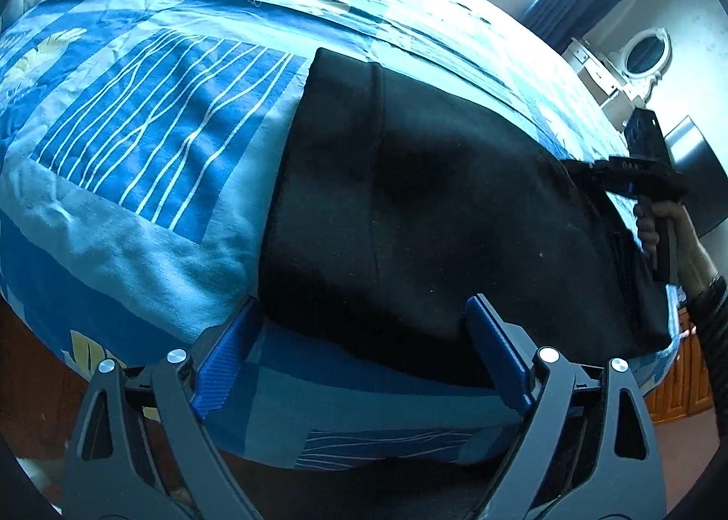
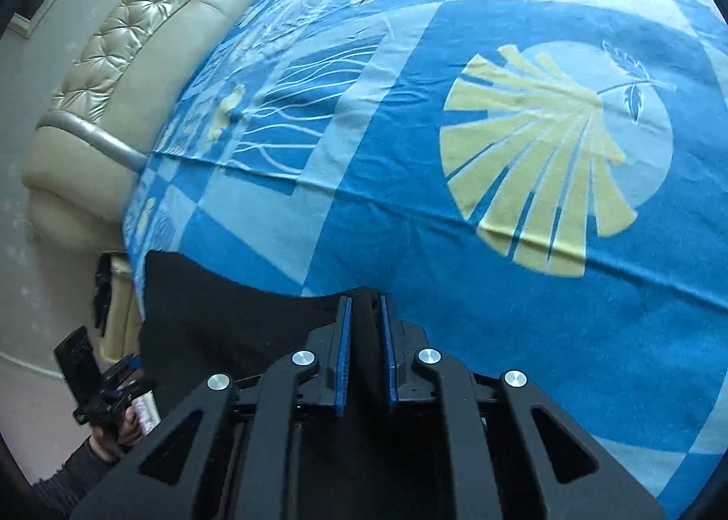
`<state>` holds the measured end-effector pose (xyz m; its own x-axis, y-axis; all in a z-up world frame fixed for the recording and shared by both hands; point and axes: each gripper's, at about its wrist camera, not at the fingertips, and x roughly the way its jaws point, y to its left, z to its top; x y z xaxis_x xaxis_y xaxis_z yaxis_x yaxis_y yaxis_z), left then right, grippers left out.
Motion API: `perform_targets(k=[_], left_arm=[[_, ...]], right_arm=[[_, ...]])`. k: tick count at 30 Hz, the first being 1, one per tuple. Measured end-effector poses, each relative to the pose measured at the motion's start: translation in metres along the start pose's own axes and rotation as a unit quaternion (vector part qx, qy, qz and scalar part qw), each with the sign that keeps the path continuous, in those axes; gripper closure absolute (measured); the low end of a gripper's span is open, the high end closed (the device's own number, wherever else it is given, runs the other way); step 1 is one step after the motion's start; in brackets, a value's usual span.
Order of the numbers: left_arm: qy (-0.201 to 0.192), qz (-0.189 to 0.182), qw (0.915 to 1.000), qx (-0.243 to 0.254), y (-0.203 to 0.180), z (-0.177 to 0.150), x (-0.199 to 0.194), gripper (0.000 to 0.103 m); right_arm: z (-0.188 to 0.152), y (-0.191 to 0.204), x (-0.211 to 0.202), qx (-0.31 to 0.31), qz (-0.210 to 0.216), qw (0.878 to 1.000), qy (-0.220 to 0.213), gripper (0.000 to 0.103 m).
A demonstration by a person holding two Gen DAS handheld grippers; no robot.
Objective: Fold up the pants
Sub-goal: 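Smooth the folded trousers with the right gripper and withdraw it, then close the left gripper on the end of the black trousers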
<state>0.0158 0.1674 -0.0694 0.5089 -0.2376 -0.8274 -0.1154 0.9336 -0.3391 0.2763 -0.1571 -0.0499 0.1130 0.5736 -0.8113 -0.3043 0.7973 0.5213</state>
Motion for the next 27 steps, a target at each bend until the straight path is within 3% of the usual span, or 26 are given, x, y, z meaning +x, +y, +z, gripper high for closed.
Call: perform_targets(k=[5, 9, 11, 13, 14, 16, 20, 25, 27], left_arm=[[-0.003, 0.006, 0.9995, 0.031, -0.004, -0.004, -0.002, 0.012], [-0.009, -0.015, 0.9995, 0.028, 0.006, -0.006, -0.017, 0.012], [-0.021, -0.024, 0.9993, 0.021, 0.016, -0.005, -0.029, 0.012], [-0.032, -0.033, 0.9989, 0.001, 0.031, 0.001, -0.038, 0.012], [-0.038, -0.039, 0.9984, -0.015, 0.041, 0.007, -0.040, 0.012], [-0.040, -0.070, 0.9957, -0.046, 0.058, 0.019, -0.039, 0.012], [-0.009, -0.141, 0.9873, -0.074, 0.068, 0.044, -0.014, 0.012], [0.035, -0.172, 0.9836, -0.043, 0.045, 0.056, 0.013, 0.012], [0.036, -0.179, 0.9817, -0.055, 0.043, 0.056, 0.017, 0.012]], right_arm=[[0.001, -0.007, -0.003, 0.019, 0.019, 0.999, -0.017, 0.091], [-0.003, -0.009, -0.030, 0.034, 0.004, 0.997, -0.075, 0.087], [-0.013, -0.007, -0.049, 0.040, 0.012, 0.994, -0.101, 0.079], [-0.030, 0.003, -0.063, 0.032, 0.021, 0.992, -0.120, 0.062], [-0.040, 0.007, -0.069, 0.029, 0.026, 0.991, -0.128, 0.059], [-0.064, 0.014, -0.078, 0.033, 0.044, 0.989, -0.141, 0.047], [-0.100, 0.015, -0.090, 0.056, 0.067, 0.983, -0.161, 0.046], [-0.139, 0.004, -0.101, 0.098, 0.076, 0.975, -0.186, 0.042], [-0.151, 0.000, -0.100, 0.115, 0.078, 0.972, -0.190, 0.042]])
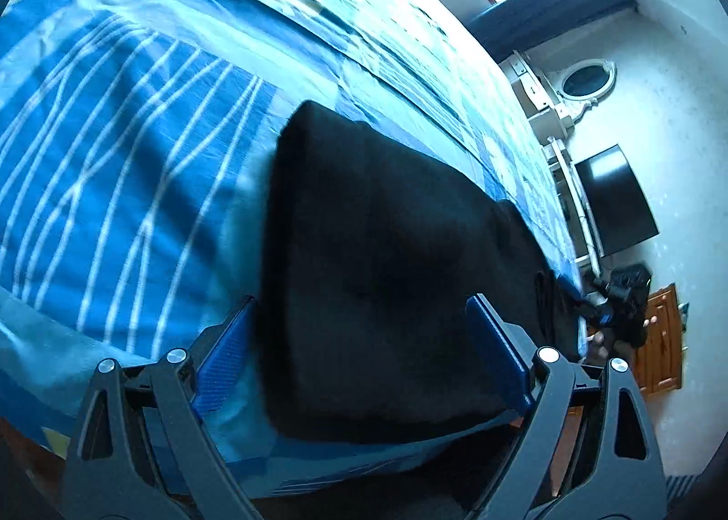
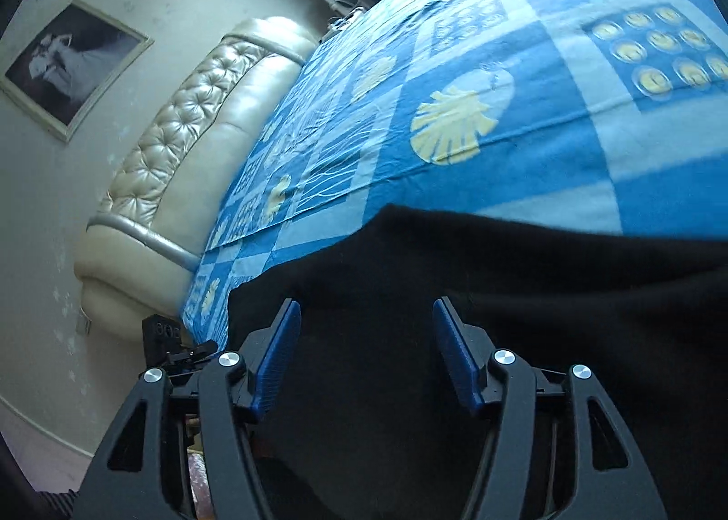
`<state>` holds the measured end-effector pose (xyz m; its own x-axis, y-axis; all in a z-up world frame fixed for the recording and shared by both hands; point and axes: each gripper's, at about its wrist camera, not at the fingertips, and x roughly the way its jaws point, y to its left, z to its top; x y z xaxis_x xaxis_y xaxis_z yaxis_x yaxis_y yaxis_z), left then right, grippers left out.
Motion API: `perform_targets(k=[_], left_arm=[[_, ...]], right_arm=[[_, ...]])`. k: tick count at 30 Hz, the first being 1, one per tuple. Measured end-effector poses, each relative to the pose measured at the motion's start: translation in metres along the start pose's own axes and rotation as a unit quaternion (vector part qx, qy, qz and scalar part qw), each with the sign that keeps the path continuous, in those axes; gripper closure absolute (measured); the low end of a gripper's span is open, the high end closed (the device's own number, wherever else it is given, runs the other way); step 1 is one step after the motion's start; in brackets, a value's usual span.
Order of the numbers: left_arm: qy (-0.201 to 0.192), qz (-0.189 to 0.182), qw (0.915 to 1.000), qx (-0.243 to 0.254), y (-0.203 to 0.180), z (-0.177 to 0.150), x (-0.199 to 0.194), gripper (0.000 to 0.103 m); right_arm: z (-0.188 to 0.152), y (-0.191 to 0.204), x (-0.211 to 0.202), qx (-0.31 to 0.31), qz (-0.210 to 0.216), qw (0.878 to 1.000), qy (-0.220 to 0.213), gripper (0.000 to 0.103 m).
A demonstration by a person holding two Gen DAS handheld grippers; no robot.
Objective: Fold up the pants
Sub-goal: 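Close the left gripper on the end of the black trousers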
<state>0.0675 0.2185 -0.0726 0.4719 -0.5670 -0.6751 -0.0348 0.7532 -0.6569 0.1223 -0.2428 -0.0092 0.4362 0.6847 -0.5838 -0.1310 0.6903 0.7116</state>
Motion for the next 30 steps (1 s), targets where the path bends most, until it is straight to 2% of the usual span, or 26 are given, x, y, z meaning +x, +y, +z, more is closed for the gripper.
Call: perform_targets(k=[2, 4, 6, 7, 10, 14, 18, 22, 26, 30], left_arm=[[-0.001, -0.021, 0.9995, -0.025, 0.004, 0.000, 0.000, 0.014], [0.001, -0.036, 0.9983, -0.047, 0.009, -0.001, 0.000, 0.027], [0.008, -0.022, 0.9983, -0.053, 0.012, -0.002, 0.003, 0.047], [0.010, -0.018, 0.9986, -0.049, 0.011, -0.002, 0.003, 0.052], [0.030, -0.002, 0.9986, -0.045, 0.012, -0.001, 0.008, 0.083], [0.033, -0.006, 0.9970, -0.070, 0.011, 0.003, 0.009, 0.089], [0.021, 0.014, 0.9988, -0.042, -0.006, 0.001, -0.002, 0.090], [0.005, 0.012, 0.9997, -0.023, -0.031, 0.006, -0.014, 0.091], [-0.003, 0.030, 0.9995, 0.006, -0.067, 0.014, -0.020, 0.091], [-0.011, 0.053, 0.9978, 0.038, -0.108, 0.020, -0.022, 0.091]], right_arm=[[-0.009, -0.004, -0.003, 0.010, 0.003, 1.000, -0.003, 0.042], [-0.018, -0.008, -0.004, 0.020, 0.009, 1.000, -0.007, 0.042], [-0.025, -0.010, -0.004, 0.029, 0.016, 0.999, -0.015, 0.042], [-0.027, -0.010, -0.004, 0.033, 0.019, 0.999, -0.018, 0.041], [-0.029, -0.009, 0.000, 0.041, 0.020, 0.999, -0.028, 0.037], [-0.029, 0.002, -0.005, 0.026, 0.008, 0.999, -0.042, 0.031], [-0.028, 0.007, -0.013, 0.027, -0.012, 0.999, -0.041, 0.027], [-0.032, 0.005, -0.025, 0.029, -0.023, 0.998, -0.043, 0.027], [-0.040, 0.000, -0.037, 0.037, -0.028, 0.998, -0.045, 0.027], [-0.044, -0.005, -0.048, 0.048, -0.051, 0.996, -0.051, 0.026]])
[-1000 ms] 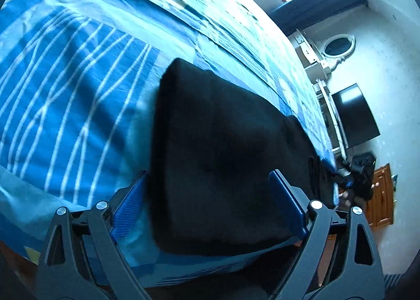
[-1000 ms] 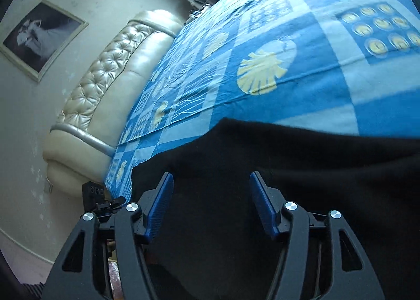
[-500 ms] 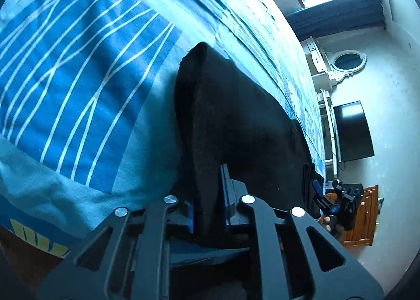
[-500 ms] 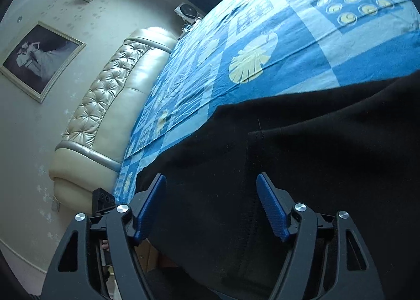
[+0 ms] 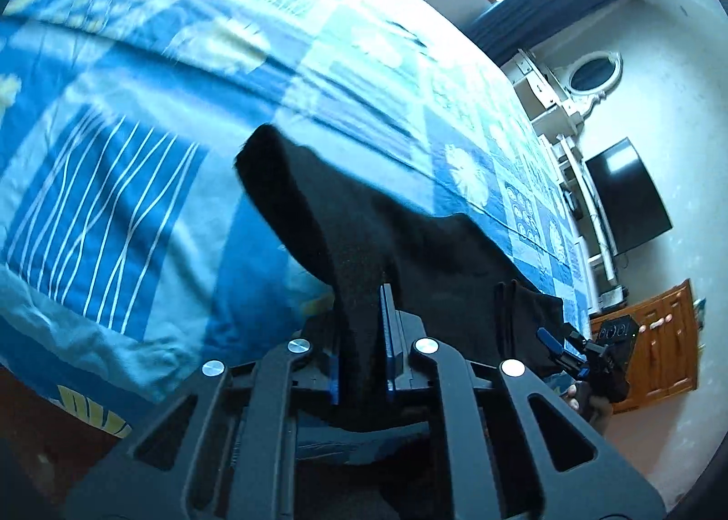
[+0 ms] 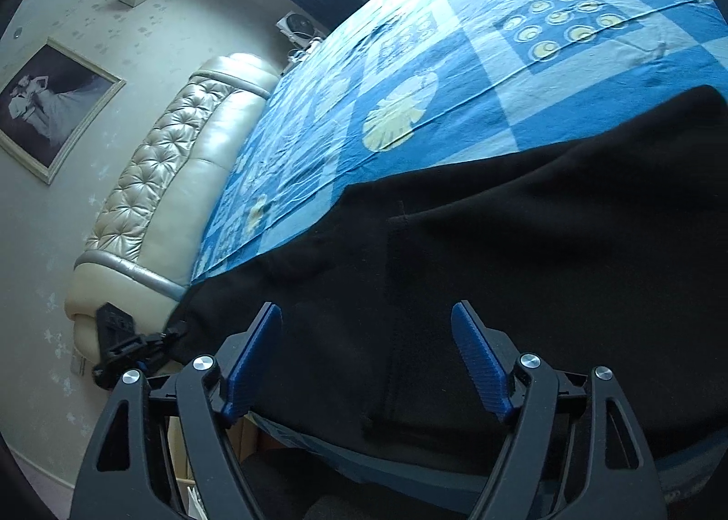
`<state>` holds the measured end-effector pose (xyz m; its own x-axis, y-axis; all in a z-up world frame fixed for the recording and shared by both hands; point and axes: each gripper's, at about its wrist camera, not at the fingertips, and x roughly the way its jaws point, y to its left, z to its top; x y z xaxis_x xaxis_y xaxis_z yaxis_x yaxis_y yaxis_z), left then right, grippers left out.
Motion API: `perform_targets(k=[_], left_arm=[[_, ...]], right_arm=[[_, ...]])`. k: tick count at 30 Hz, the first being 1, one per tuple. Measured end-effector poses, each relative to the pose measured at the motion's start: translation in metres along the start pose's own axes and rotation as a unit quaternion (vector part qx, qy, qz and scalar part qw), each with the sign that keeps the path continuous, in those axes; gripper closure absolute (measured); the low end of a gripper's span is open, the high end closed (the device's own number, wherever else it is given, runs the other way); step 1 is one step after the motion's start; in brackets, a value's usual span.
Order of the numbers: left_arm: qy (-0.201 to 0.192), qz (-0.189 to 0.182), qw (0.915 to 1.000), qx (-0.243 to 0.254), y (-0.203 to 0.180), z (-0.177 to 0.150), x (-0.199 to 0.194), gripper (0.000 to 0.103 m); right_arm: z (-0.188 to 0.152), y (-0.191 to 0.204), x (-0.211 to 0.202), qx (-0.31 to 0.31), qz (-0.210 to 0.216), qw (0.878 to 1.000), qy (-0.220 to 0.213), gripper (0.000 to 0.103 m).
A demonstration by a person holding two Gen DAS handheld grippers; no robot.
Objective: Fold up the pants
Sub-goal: 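Close the left gripper on the end of the black trousers, then lift the trouser end with the left gripper, fold it over, open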
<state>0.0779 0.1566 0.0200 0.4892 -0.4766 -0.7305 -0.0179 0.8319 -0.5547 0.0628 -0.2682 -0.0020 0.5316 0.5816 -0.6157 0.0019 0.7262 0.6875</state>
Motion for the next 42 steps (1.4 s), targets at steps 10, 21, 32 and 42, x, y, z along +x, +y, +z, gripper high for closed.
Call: perform_targets(k=[10, 21, 32, 42], left_arm=[[-0.029, 0.082, 0.9869, 0.136, -0.129, -0.008, 0.003, 0.091], [-0.020, 0.105, 0.9717, 0.210, -0.230, -0.037, 0.054, 0.091], [0.004, 0.142, 0.9554, 0.259, -0.291, -0.070, 0.123, 0.091], [0.019, 0.173, 0.9390, 0.297, -0.328, -0.099, 0.173, 0.091]], right_arm=[[-0.003, -0.006, -0.016, 0.021, -0.047, 0.999, -0.015, 0.023], [-0.005, -0.008, -0.051, 0.010, -0.036, 0.999, -0.031, 0.023], [-0.011, -0.051, -0.089, 0.052, -0.021, 0.996, -0.063, 0.023], [-0.018, -0.079, -0.116, 0.090, -0.002, 0.992, -0.090, 0.023]])
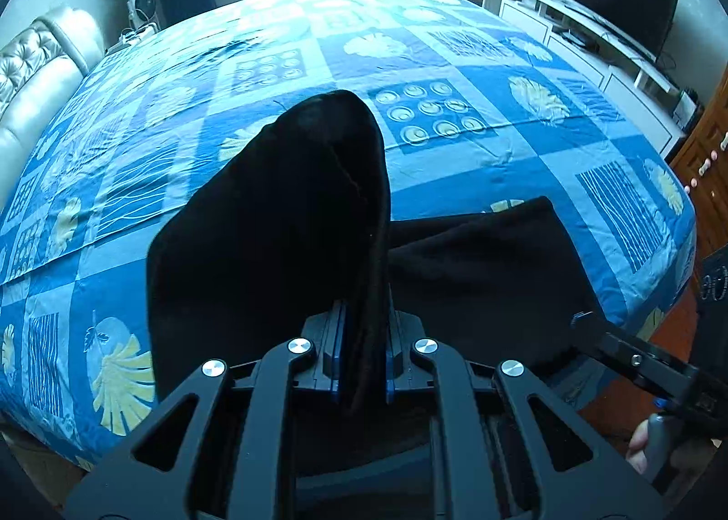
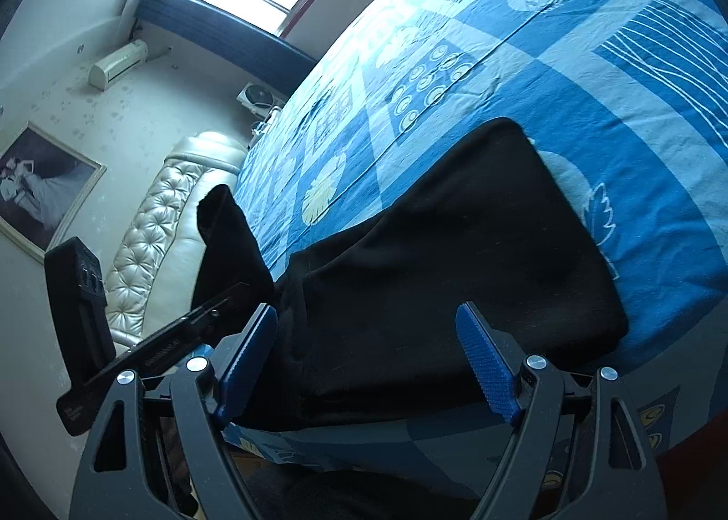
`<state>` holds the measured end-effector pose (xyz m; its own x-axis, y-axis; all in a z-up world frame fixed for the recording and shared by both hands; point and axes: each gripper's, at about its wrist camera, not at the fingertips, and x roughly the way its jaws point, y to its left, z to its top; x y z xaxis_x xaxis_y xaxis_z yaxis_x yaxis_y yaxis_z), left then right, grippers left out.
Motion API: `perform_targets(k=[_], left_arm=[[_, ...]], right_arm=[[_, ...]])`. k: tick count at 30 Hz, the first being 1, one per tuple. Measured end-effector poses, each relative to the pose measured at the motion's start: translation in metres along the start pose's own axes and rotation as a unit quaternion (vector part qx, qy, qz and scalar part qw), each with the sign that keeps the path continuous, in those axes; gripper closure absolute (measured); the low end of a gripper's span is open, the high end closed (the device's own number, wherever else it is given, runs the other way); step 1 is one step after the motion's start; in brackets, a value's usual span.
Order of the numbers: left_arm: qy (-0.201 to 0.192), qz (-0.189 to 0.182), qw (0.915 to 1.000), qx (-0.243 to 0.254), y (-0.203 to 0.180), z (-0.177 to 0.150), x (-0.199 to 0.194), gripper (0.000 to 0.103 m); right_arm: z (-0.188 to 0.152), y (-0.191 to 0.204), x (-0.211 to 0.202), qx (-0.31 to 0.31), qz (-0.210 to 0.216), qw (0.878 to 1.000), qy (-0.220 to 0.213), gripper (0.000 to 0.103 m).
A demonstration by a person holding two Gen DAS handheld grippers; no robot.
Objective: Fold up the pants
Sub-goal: 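Lift the trouser end with the left gripper, fold it over, open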
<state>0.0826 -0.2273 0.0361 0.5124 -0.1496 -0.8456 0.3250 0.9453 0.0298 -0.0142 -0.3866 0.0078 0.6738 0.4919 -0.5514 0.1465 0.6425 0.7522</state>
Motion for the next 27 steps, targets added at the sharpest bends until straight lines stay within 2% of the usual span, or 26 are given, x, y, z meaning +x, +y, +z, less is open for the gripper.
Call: perform_targets(k=[13, 27], left_arm=[[0.022, -0.010, 0.9992, 0.031, -0.068, -0.001, 0.033, 0.091], [0.011, 0.044, 0.9957, 0.081, -0.101, -0.018, 0.057, 0.089]], right_arm=[[0.004, -0.034, -0.025, 0.041, 0.002, 0.999, -0.029, 0.023], [0.006, -0.043, -0.033, 0.052, -0.001, 0.998, -0.038, 0.023]])
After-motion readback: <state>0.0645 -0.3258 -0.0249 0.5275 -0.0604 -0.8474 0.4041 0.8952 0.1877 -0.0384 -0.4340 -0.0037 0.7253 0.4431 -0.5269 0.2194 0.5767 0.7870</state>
